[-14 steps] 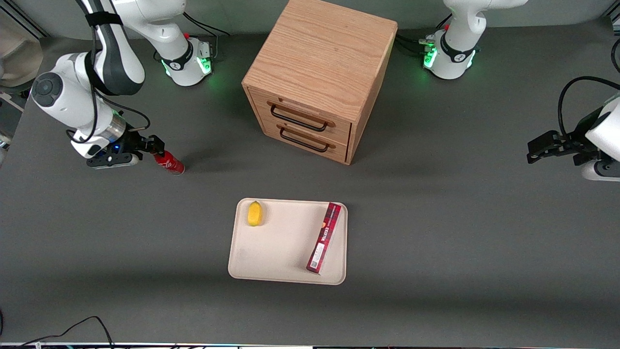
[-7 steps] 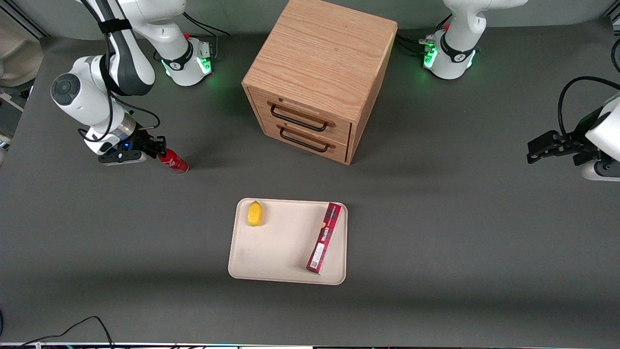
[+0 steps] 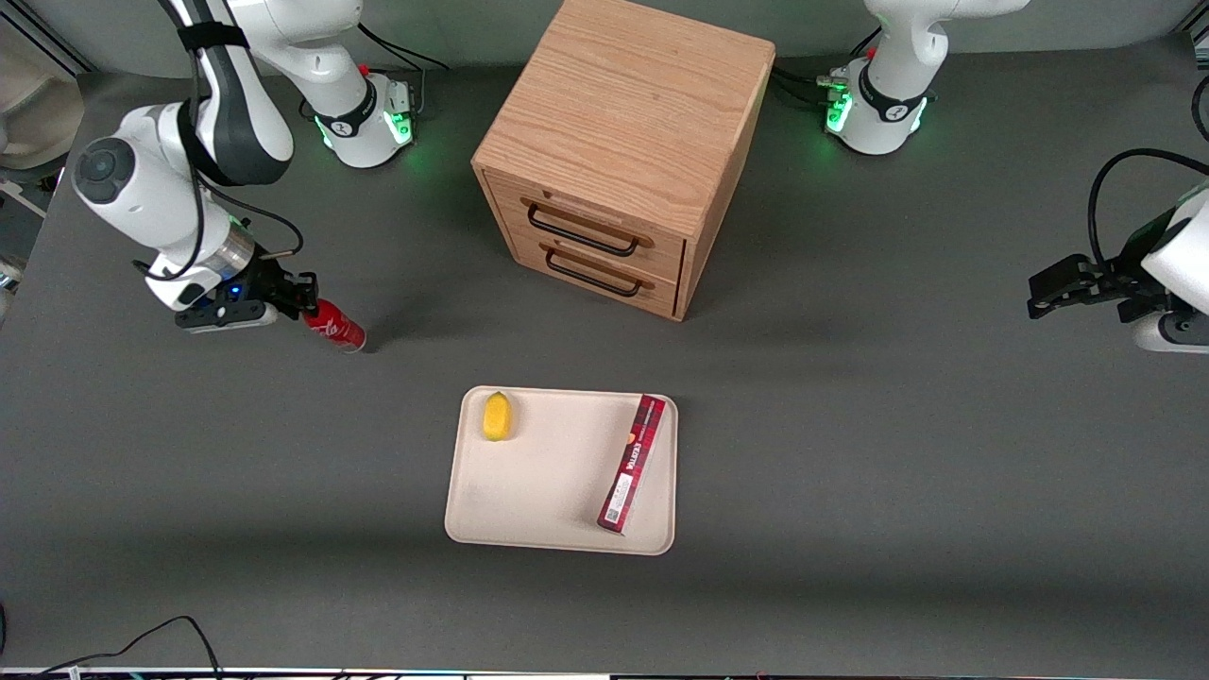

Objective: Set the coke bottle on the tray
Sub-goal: 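Lift the bottle and carry it over the cream tray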

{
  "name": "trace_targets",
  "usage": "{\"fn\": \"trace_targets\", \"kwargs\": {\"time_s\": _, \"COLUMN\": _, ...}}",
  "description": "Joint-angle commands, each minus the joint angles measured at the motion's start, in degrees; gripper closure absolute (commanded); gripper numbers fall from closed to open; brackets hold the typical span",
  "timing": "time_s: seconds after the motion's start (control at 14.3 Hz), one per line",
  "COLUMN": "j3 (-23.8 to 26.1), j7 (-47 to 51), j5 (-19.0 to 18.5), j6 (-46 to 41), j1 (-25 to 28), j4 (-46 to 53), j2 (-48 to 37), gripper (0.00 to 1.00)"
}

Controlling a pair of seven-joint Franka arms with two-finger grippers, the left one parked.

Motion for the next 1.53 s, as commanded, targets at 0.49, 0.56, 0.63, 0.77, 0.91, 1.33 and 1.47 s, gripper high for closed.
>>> {"fn": "trace_targets", "kwargs": {"time_s": 0.49, "j3": 0.84, "j7": 13.35, "j5": 0.91, "j6": -13.49, "j1": 11.55, "j4": 54.73, "j2": 35.91, "gripper": 1.0}}
{"fn": "trace_targets", "kwargs": {"time_s": 0.56, "j3": 0.49, "j7": 14.58, "j5": 0.91, "j6": -13.49, "j1": 12.43, "j4": 57.28, "j2": 38.46, "gripper": 1.0}}
{"fn": "trace_targets", "kwargs": {"time_s": 0.63, "j3": -0.38, "j7": 16.15, "j5": 0.91, "j6": -13.49, "j1": 13.39, "j4": 59.13, "j2": 40.49, "gripper": 1.0}}
{"fn": "trace_targets", "kwargs": {"time_s": 0.77, "j3": -1.44, "j7": 17.4, "j5": 0.91, "j6": -13.4, "j1": 14.8, "j4": 62.39, "j2": 43.74, "gripper": 1.0}}
{"fn": "trace_targets", "kwargs": {"time_s": 0.91, "j3": -1.53, "j7": 18.37, "j5": 1.08, "j6": -12.7, "j1": 14.81, "j4": 63.28, "j2": 46.03, "gripper": 1.0}}
{"fn": "trace_targets", "kwargs": {"time_s": 1.33, "j3": -1.62, "j7": 18.45, "j5": 1.08, "j6": -9.63, "j1": 16.04, "j4": 64.69, "j2": 49.73, "gripper": 1.0}}
{"fn": "trace_targets", "kwargs": {"time_s": 1.47, "j3": -1.62, "j7": 18.54, "j5": 1.08, "j6": -9.27, "j1": 16.04, "j4": 64.69, "j2": 50.17, "gripper": 0.76}}
